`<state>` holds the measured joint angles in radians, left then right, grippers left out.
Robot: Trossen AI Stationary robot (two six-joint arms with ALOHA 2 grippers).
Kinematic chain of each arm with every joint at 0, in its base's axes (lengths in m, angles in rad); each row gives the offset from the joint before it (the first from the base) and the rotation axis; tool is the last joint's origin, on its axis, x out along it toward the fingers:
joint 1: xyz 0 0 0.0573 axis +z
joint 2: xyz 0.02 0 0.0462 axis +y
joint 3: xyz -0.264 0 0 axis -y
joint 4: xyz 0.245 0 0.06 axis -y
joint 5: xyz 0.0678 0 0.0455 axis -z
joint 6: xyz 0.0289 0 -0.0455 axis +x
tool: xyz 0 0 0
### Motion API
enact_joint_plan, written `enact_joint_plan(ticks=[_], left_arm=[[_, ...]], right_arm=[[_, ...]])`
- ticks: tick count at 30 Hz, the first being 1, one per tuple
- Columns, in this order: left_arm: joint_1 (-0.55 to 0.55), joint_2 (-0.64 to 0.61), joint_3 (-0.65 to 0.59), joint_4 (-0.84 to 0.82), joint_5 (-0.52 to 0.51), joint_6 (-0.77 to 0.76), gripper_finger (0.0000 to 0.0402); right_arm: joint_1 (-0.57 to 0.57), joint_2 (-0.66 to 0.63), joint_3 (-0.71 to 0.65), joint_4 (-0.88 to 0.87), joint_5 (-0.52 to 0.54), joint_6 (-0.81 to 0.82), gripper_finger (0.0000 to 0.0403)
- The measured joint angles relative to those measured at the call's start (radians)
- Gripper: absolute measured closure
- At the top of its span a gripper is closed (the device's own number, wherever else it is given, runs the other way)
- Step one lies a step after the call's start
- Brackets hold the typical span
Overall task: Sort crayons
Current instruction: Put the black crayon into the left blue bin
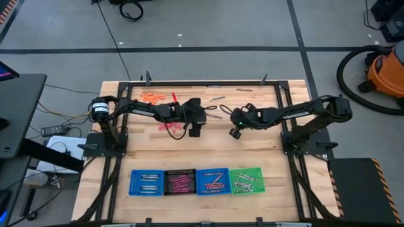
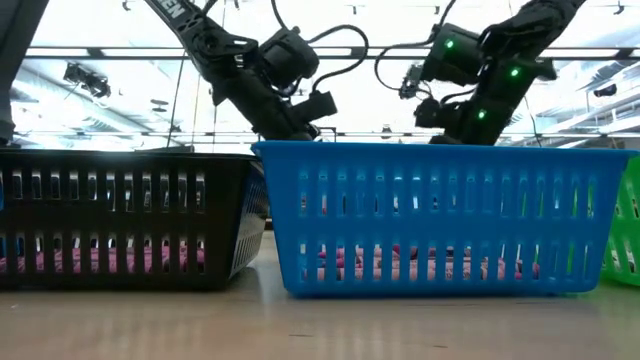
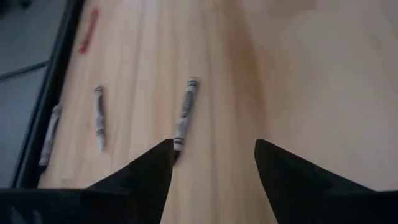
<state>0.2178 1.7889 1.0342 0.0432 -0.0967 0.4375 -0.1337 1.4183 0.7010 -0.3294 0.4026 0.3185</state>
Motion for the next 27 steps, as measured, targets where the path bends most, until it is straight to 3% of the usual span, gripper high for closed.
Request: enact_joint_plan(ticks=[4, 11, 19, 27], left_arm=[[0.043, 0.0, 0.0, 0.018, -0.009, -0.016, 0.0174], [0.134, 0.026, 0.029, 0.012, 0.125, -0.054, 0.021], [0.144, 0.224, 0.268, -0.14, 0.197, -0.063, 0.0216], [0.137, 0.319, 0.379, -0.212, 0.211, -0.05, 0.0216]], right_arm=[[-0.001, -0.068, -0.015, 0.014, 0.008, 0.004, 0.0375], [0.0, -0.102, -0.03, 0.107, -0.001, -0.011, 0.0375], [-0.008, -0.072, -0.03, 0.141, -0.003, -0.032, 0.0375], [-0.008, -0.081, -0.03, 0.118, -0.004, -0.033, 0.0375]])
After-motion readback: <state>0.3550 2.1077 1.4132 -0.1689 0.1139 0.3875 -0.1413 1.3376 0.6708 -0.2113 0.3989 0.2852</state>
